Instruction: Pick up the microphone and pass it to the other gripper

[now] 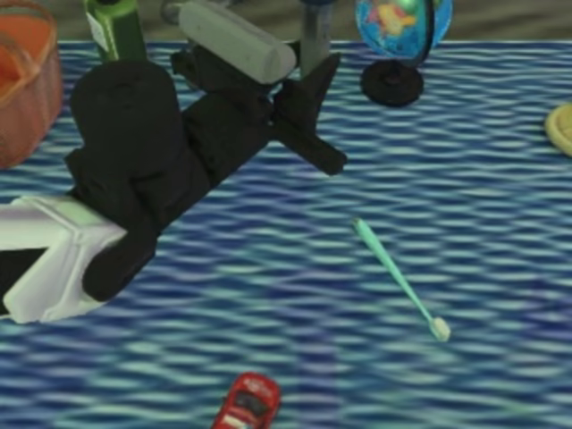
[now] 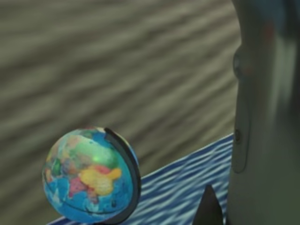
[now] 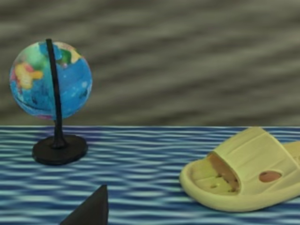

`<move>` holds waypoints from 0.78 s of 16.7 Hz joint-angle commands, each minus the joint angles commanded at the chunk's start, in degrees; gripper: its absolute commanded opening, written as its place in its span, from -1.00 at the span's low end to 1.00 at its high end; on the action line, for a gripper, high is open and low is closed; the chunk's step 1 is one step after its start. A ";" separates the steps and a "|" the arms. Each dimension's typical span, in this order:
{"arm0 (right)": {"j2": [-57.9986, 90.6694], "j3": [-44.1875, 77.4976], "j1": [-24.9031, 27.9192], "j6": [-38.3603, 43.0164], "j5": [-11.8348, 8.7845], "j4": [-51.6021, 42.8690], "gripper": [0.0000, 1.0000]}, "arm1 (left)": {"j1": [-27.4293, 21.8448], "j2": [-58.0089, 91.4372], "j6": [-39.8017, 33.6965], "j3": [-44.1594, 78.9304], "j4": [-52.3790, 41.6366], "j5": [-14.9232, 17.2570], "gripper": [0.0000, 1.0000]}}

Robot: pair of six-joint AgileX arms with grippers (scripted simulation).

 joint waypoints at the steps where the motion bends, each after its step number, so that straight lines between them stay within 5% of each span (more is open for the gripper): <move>1: 0.00 0.00 0.00 0.00 0.00 0.00 1.00 | 0.00 0.00 0.00 0.00 0.00 0.00 -1.00; 6: 3.83 2.39 2.43 0.20 -0.99 2.20 1.00 | 0.00 0.00 0.00 0.00 0.00 0.00 -1.00; 13: 31.44 17.03 15.49 1.51 -5.96 15.79 1.00 | 0.00 0.00 0.00 0.00 0.00 0.00 -1.00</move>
